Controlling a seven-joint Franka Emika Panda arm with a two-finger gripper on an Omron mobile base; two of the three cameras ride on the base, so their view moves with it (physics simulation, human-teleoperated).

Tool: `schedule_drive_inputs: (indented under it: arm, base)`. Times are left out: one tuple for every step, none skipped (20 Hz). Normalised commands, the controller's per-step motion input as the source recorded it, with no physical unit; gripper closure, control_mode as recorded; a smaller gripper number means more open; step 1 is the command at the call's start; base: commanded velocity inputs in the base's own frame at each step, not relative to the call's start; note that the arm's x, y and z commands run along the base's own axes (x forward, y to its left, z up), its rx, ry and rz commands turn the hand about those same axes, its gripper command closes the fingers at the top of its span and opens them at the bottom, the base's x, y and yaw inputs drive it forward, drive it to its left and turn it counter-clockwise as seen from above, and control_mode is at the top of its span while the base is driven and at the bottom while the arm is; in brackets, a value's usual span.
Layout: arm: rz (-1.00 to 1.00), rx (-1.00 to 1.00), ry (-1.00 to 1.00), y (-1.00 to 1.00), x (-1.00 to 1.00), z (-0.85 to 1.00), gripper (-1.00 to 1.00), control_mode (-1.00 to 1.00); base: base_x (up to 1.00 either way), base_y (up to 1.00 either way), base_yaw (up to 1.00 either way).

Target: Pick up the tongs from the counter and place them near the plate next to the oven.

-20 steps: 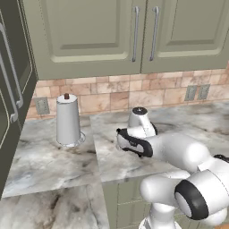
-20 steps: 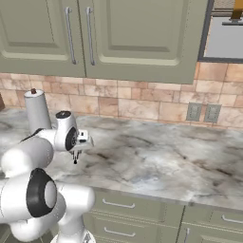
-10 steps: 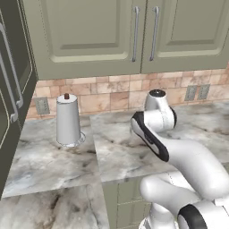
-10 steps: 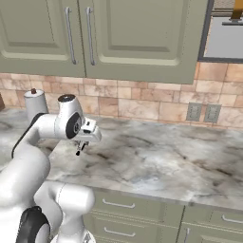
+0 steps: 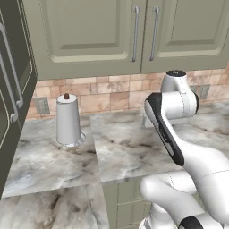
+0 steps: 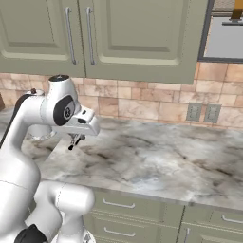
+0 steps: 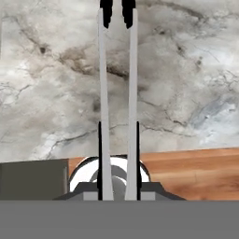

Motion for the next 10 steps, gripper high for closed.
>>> schedule_drive_inputs:
  arm:
    - [0.00,0.00,0.00,-0.04,-0.74,0.71,1.00,-1.00]
    - [0.00,-0.01,0.00,-0.01,-0.59,0.49,1.00,-1.00]
    - [0.00,-0.01,0.00,0.00,-0.44,0.17,1.00,-1.00]
    - [0.00,0.00,0.00,0.00,-0.34,0.00,1.00,-1.00]
    - [0.00,0.00,0.00,-0.17,-0.20,0.00,1.00,-1.00]
    - [0.00,0.00,0.00,-0.18,-0.17,0.00,1.00,-1.00]
    - [0.00,0.00,0.00,-0.05,-0.08,0.00,1.00,-1.00]
    - [0.00,0.00,0.00,0.00,-0.07,0.00,1.00,-1.00]
    - [0.00,0.00,0.00,0.00,0.00,0.00,1.00,-1.00]
    - [0.00,0.00,0.00,0.00,0.00,0.00,1.00,-1.00]
  base:
    - [0.00,0.00,0.00]
    - [0.00,0.00,0.00]
    - [0.00,0.00,0.00]
    - [0.00,0.00,0.00]
    - [0.00,0.00,0.00]
    - [0.00,0.00,0.00]
    - [0.00,0.00,0.00]
    - [0.00,0.00,0.00]
    - [0.00,0.00,0.00]
    - [0.00,0.00,0.00]
